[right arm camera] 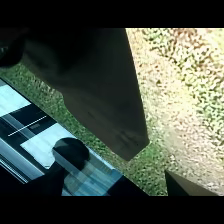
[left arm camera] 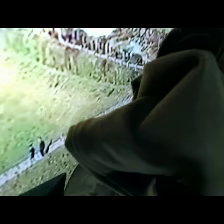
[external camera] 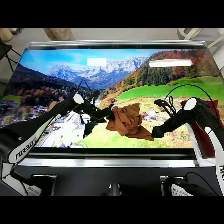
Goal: Fold the shirts.
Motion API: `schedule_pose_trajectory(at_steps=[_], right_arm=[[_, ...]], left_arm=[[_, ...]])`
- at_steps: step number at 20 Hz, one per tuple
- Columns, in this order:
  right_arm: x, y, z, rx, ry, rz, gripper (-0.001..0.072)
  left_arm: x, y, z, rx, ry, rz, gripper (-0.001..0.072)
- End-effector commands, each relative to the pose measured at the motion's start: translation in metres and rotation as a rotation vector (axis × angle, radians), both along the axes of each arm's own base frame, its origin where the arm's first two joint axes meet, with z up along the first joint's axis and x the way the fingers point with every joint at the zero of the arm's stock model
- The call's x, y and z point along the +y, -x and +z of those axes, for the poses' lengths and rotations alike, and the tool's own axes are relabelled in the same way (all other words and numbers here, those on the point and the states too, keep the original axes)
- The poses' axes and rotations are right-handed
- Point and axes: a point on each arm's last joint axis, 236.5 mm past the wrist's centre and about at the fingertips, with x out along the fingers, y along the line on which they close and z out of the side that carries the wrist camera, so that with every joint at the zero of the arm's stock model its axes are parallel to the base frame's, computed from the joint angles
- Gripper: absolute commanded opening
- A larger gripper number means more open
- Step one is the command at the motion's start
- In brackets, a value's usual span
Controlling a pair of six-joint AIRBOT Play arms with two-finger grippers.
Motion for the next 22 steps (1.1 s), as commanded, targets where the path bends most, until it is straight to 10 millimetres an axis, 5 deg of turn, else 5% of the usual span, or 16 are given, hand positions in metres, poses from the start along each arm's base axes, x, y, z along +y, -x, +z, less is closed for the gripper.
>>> schedule_pose_trajectory(at_steps=[1,2,3,12,13,14,16,19,22], right_arm=[[0.000,-0.006,-0.002,-0.023,0.002,-0.011,0.0686],[0.000,-0.007,-0.003,-0.029,0.003,-0.013,0.0687],[0.000,-0.008,-0.003,-0.032,0.004,-0.015,0.0687],[0.028,0.006,-0.035,0.115,-0.120,-0.078,0.0672],[0.030,0.007,-0.038,0.132,-0.133,-0.086,0.0611],[0.033,0.007,-0.040,0.145,-0.143,-0.093,0.0471],[0.037,0.008,-0.040,0.156,-0.165,-0.102,0.0043],[0.037,0.000,-0.022,0.087,-0.171,-0.053,0.0020],[0.036,-0.031,0.069,-0.176,-0.170,0.010,0.0016]], left_arm=[[-0.014,-0.018,0.002,-0.031,0.051,0.088,0.0309],[-0.015,-0.021,0.002,-0.038,0.050,0.104,0.0116],[-0.014,-0.024,0.002,-0.047,0.050,0.111,0.0027],[-0.018,-0.025,0.021,-0.138,0.069,0.046,0.0025],[-0.019,-0.025,0.023,-0.141,0.070,0.044,0.0025],[-0.020,-0.024,0.024,-0.143,0.072,0.041,0.0024],[-0.022,-0.023,0.028,-0.150,0.076,0.036,0.0025],[-0.024,-0.032,0.063,-0.284,0.103,-0.024,0.0023],[-0.001,-0.046,0.152,-0.609,0.022,-0.122,0.0023]])
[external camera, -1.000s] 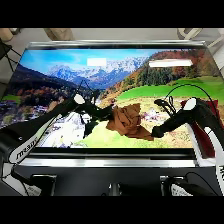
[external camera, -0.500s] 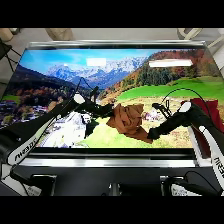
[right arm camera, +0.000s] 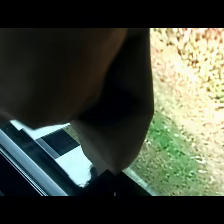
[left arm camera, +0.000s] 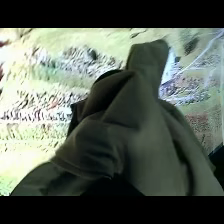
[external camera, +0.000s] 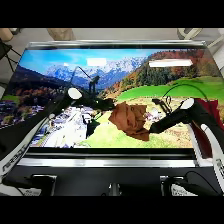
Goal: Fold the shirts.
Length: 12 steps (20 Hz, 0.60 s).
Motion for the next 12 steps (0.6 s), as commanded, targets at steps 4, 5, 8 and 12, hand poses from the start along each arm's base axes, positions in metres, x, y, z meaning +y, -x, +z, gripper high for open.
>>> schedule_pose_trajectory(at_steps=[4,5,8,12], right_arm=[[-0.008,-0.034,0.294,-0.902,0.089,-0.016,0.0016],[-0.009,-0.021,0.358,-1.100,0.090,-0.072,0.0016],[-0.013,0.048,0.492,-1.559,0.080,-0.185,0.0016],[-0.009,0.068,0.490,-1.507,0.018,-0.241,0.0016]], left_arm=[[0.084,-0.003,0.262,-0.673,-0.044,0.113,0.0023],[0.100,0.013,0.316,-0.763,0.015,0.161,0.0023],[0.147,0.081,0.454,-1.048,0.229,0.314,0.0022],[0.150,0.120,0.467,-1.068,0.252,0.268,0.0022]])
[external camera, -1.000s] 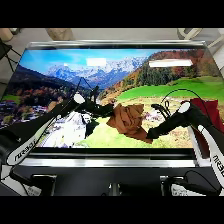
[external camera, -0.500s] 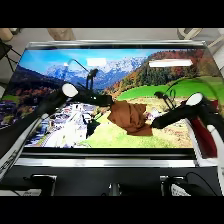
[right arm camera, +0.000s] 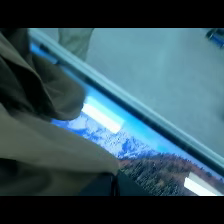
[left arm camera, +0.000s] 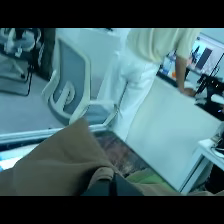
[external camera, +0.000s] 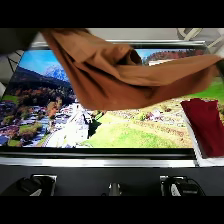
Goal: Fold the shirts.
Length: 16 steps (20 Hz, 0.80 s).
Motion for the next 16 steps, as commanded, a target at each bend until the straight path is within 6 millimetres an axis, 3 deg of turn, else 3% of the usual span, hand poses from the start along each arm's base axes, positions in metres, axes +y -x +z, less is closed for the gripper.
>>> schedule_pose_trajectory(at_steps=[1,3,4,6,8,12,14,15,16], right_arm=[[0.000,0.026,0.017,-0.033,-0.031,-0.017,0.0016],[-0.010,0.012,-0.025,0.129,0.045,-0.040,0.0017],[-0.019,0.006,-0.059,0.268,0.101,-0.053,0.0017],[-0.033,0.001,-0.132,0.600,0.139,-0.073,0.0017],[-0.031,-0.008,-0.201,0.843,0.124,-0.044,0.0017],[-0.039,-0.068,-0.332,0.967,0.034,-0.128,0.0018],[-0.042,-0.089,-0.382,1.002,-0.028,-0.186,0.0018],[-0.042,-0.092,-0.401,1.050,-0.056,-0.205,0.0018],[-0.038,-0.091,-0.414,1.097,-0.073,-0.201,0.0018]], left_arm=[[0.015,0.031,0.015,-0.039,-0.017,0.006,0.0023],[0.017,0.012,-0.025,0.042,-0.144,0.045,0.0023],[0.020,0.001,-0.052,0.110,-0.200,0.070,0.0023],[0.016,-0.020,-0.119,0.270,-0.299,0.082,0.0023],[0.002,-0.040,-0.195,0.426,-0.356,0.057,0.0023],[-0.026,-0.092,-0.337,0.653,-0.372,0.069,0.0023],[-0.046,-0.108,-0.400,0.806,-0.332,0.055,0.0025],[-0.054,-0.107,-0.428,0.895,-0.312,0.041,0.0041],[-0.062,-0.101,-0.453,0.991,-0.307,0.015,0.0233]])
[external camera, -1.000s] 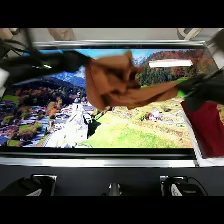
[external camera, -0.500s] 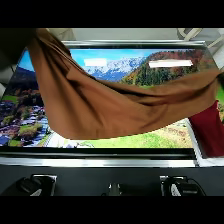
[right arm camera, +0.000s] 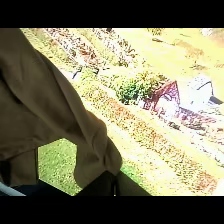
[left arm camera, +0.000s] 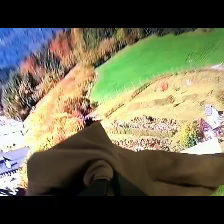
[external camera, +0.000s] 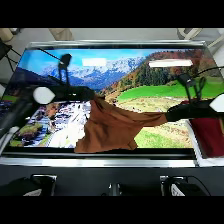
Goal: Fold the shirts.
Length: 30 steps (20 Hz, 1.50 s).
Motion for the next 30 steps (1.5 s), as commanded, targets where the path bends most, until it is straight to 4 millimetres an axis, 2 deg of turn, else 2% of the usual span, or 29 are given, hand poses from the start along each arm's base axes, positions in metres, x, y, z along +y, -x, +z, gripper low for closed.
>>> schedule_pose_trajectory(at_steps=[1,2,4,7,8,9,10,12,14,16,17,18,19,20,22,25,26,28,29,30], right_arm=[[0.005,-0.012,-0.068,0.112,-0.068,-0.090,0.0020],[0.009,-0.010,-0.072,0.139,-0.086,-0.088,0.0020],[0.010,-0.007,-0.075,0.147,-0.076,-0.054,0.0019],[0.008,0.005,-0.079,0.174,-0.042,0.023,0.0019],[0.006,0.008,-0.080,0.182,-0.028,0.039,0.0019],[0.004,0.010,-0.081,0.186,-0.013,0.049,0.0019],[0.001,0.011,-0.082,0.187,-0.002,0.052,0.0019],[-0.001,0.011,-0.083,0.187,0.010,0.056,0.0019],[-0.001,0.011,-0.083,0.187,0.012,0.060,0.0019],[-0.001,0.011,-0.083,0.186,0.012,0.060,0.0020],[-0.001,0.011,-0.083,0.186,0.012,0.060,0.0020],[-0.001,0.011,-0.083,0.184,0.013,0.060,0.0019],[-0.002,0.008,-0.082,0.172,0.017,0.061,0.0019],[-0.006,0.002,-0.079,0.142,0.033,0.063,0.0019],[-0.013,-0.013,-0.062,0.086,0.065,0.062,0.0019],[-0.020,-0.051,-0.011,-0.064,0.088,0.021,0.0019],[-0.021,-0.061,0.006,-0.111,0.092,0.018,0.0019],[-0.020,-0.074,0.036,-0.178,0.090,0.019,0.0019],[-0.016,-0.076,0.048,-0.198,0.078,0.023,0.0019],[-0.010,-0.078,0.063,-0.231,0.049,0.024,0.0019]], left_arm=[[-0.021,0.010,-0.096,0.312,0.037,0.017,0.0526],[-0.013,0.021,-0.104,0.386,-0.001,-0.024,0.0686],[0.029,0.042,-0.104,0.472,-0.128,-0.123,0.0681],[0.128,0.084,-0.100,0.572,-0.403,-0.123,0.0683],[0.142,0.101,-0.103,0.603,-0.408,-0.089,0.0684],[0.143,0.125,-0.112,0.647,-0.375,-0.071,0.0685],[0.136,0.149,-0.122,0.686,-0.321,-0.070,0.0685],[0.106,0.187,-0.145,0.733,-0.164,-0.051,0.0685],[0.090,0.207,-0.165,0.765,-0.102,-0.028,0.0683],[0.083,0.212,-0.179,0.751,-0.116,-0.034,0.0680],[0.079,0.208,-0.181,0.725,-0.119,-0.034,0.0630],[0.076,0.198,-0.181,0.690,-0.114,-0.020,0.0346],[0.077,0.185,-0.177,0.653,-0.105,-0.002,0.0017],[0.079,0.165,-0.168,0.603,-0.093,0.023,0.0025],[0.100,0.114,-0.141,0.487,-0.090,0.089,0.0024],[0.160,0.020,-0.065,0.271,-0.027,0.274,0.0024],[0.182,-0.003,-0.040,0.208,-0.009,0.332,0.0024],[0.219,-0.034,0.003,0.110,0.017,0.418,0.0024],[0.227,-0.042,0.020,0.085,0.042,0.437,0.0024],[0.228,-0.045,0.038,0.064,0.072,0.435,0.0024]])
